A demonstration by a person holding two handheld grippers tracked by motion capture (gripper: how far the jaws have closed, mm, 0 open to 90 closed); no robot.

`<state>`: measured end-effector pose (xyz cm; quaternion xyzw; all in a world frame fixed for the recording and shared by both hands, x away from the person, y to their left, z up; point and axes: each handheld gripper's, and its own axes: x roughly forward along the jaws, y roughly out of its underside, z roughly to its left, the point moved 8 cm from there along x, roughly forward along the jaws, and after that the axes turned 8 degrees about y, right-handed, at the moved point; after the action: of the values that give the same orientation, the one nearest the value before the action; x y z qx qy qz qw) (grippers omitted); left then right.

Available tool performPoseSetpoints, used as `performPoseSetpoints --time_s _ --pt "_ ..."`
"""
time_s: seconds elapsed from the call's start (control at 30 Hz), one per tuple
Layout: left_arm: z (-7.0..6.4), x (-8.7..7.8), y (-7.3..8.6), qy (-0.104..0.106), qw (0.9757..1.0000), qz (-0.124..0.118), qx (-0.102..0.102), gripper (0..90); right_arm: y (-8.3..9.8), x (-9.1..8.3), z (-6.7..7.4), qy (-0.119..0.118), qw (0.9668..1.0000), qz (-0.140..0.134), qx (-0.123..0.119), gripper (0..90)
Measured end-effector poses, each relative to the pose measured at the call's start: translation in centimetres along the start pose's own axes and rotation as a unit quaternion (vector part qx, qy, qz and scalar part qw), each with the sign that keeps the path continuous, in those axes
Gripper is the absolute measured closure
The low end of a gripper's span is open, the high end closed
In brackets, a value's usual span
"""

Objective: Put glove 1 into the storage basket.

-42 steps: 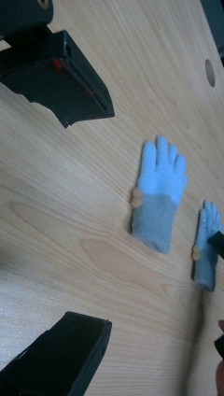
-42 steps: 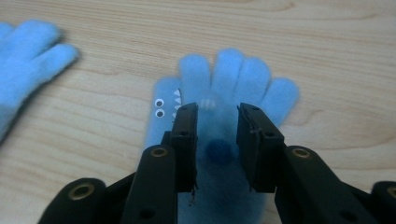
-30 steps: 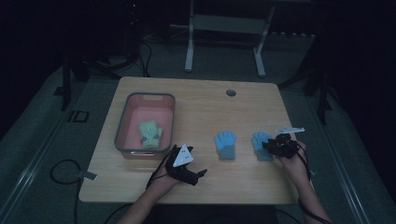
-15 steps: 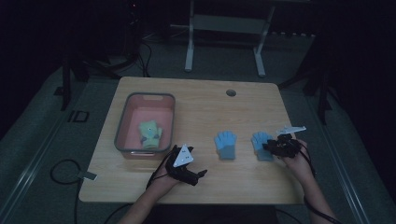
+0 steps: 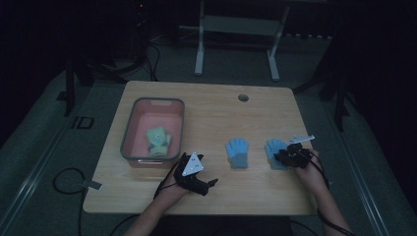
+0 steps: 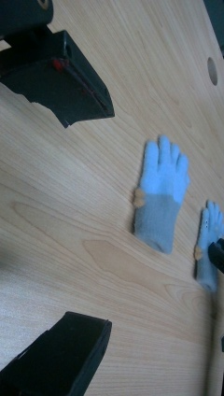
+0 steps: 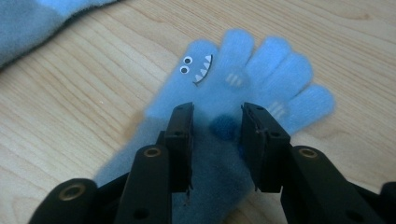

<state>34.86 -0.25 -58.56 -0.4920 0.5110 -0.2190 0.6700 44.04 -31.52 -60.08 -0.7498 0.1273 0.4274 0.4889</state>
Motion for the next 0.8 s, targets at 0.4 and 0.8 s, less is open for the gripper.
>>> performPoseSetpoints --time_s 0.4,0.8 --pt "0.1 -0.1 -0.1 -0.001 1.0 -0.001 0.001 1.5 -0.2 -0.6 0.6 0.028 0.9983 -0.005 0.05 85.2" --pt "0.1 -0.2 -0.1 -0.003 1.0 -0.002 0.003 1.5 -4.7 -4.7 1.7 0.051 0.9957 -0.043 0.065 85.4"
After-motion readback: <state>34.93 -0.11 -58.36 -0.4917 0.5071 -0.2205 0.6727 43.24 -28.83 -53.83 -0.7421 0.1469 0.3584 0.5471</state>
